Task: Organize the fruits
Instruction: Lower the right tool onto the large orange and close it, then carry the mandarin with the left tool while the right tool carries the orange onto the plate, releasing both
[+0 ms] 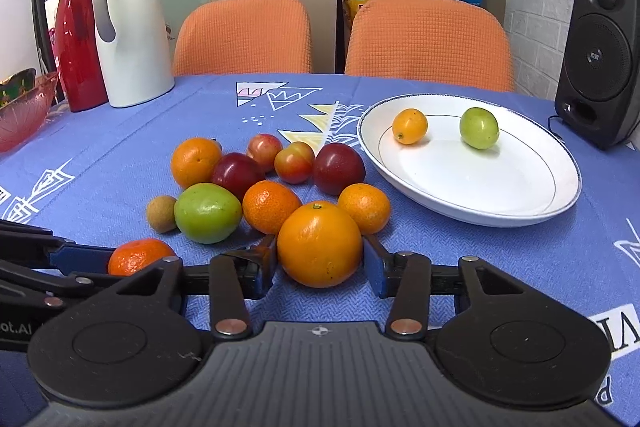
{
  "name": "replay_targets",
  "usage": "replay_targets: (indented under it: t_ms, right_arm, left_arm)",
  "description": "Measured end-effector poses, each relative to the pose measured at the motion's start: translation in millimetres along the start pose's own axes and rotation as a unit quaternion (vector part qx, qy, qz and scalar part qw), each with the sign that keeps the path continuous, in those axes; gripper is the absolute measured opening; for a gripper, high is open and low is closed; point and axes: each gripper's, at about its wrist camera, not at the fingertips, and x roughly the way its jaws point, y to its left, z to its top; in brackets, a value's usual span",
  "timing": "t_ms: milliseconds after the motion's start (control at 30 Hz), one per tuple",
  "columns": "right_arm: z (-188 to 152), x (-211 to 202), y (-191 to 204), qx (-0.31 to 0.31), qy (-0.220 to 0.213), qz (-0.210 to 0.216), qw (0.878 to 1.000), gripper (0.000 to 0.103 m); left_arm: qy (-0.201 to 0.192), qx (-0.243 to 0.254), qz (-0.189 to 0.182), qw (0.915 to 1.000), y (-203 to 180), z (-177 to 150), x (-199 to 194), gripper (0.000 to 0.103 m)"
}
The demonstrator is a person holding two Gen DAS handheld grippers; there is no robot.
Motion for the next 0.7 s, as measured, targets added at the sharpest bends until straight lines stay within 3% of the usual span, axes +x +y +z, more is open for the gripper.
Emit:
replay_targets:
  t_ms: [133,400,700]
  right_arm:
    - [0,-15,-9,0.015,-0.017,0.001,1.0,0.077]
    - [19,-47,-43,0.028,-0.069,-0.038,0.996,0.077]
    - [41,-50,-77,0.022,-0.103,-0.077,0.991,0.077]
  left_arm:
    - [-0.01,0.011,-0.014,0.9998,-10,7,-8,0.097]
    - [-0.043,0.061,-0.051,0.9959,-48,44,-11,0.097]
    - [-0.061,0.074,-0.066,0.9932,-81,89,24,0.097]
